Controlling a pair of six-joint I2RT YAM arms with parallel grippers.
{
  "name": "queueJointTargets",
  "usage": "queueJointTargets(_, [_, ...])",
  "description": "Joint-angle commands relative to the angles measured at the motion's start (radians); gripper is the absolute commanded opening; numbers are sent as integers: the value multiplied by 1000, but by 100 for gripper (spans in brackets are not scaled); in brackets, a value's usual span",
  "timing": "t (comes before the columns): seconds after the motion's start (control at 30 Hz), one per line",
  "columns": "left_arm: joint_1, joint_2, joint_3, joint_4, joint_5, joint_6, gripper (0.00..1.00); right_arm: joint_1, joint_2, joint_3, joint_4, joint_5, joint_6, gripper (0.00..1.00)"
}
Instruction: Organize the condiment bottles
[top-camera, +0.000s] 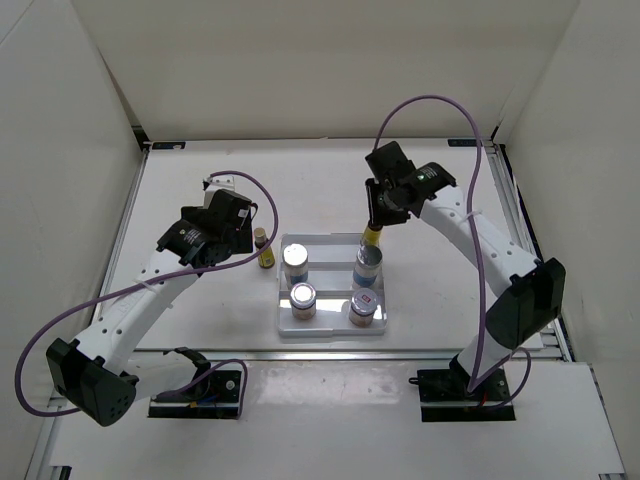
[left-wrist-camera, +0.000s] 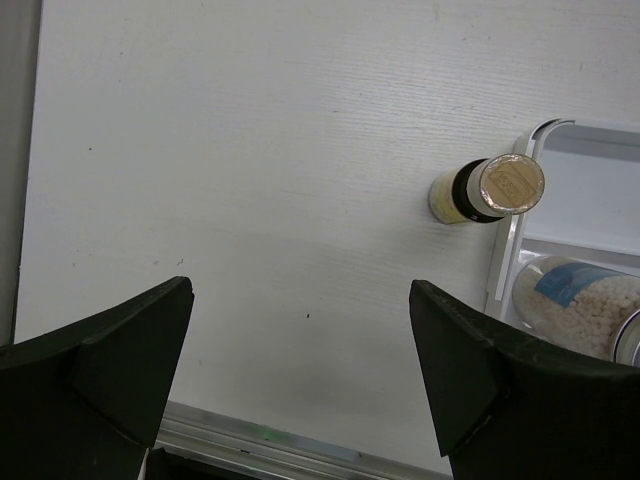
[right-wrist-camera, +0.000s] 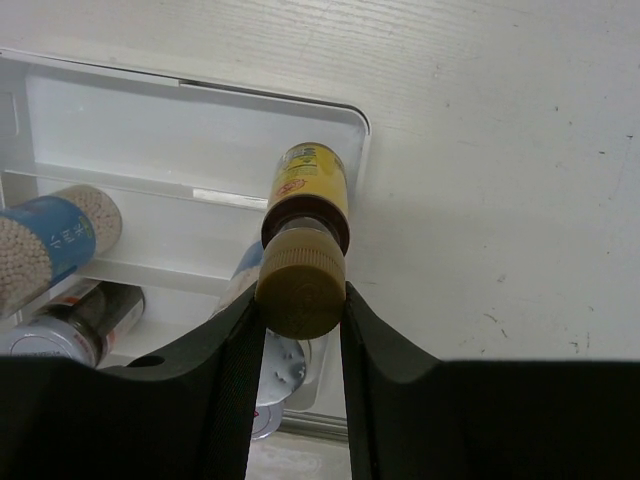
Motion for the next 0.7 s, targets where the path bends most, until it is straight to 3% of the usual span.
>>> queueJointTargets(0.0, [3,-2,19,7,-20,-3,100,-2,17,31,71,-36,5,0])
queueJointTargets(0.4, [3,-2,19,7,-20,-3,100,-2,140,-2,118,-56,5,3])
queueJointTargets(0.43, [3,-2,19,7,-20,-3,100,-2,151,-2,127,-56,5,15])
queueJointTargets(0.5, [3,-2,19,7,-11,-3,100,-2,151,-2,127,-56,5,26])
queueJointTargets(0.53, [3,7,19,7,-11,-3,100,-2,151,-2,127,-56,5,52])
queueJointTargets(0.63, [3,17,19,7,-11,-3,100,-2,120,27,118,-28,-4,85])
queueJointTargets(0.67, [3,17,19,7,-11,-3,100,-2,111,57,101,-28,-4,92])
